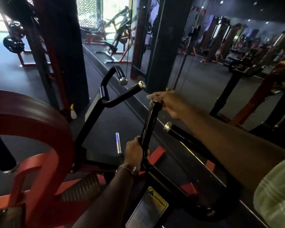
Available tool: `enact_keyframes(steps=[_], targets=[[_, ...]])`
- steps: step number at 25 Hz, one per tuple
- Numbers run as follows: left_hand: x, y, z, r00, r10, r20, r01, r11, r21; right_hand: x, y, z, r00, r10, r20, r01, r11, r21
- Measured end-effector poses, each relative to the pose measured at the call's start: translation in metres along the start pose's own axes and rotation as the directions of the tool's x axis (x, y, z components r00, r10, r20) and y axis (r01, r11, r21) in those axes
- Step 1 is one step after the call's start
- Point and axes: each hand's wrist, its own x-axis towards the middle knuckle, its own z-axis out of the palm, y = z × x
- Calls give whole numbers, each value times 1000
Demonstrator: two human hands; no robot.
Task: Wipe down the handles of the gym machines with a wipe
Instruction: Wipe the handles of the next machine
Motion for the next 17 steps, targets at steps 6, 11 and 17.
enact_keyframes(steps=[6,11,17], targets=[[5,-5,-1,1000,-18,10,18,999,-34,-12,21,0,920,-170,-353,157,985,-66],[4,-4,-1,999,-36,22,38,998,-51,-2,9,0,718,-568,403,553,114,-825],[0,-2,-3,1000,-22,12,22,999,-28,6,-32,5,984,-96,150,176,639,-749]])
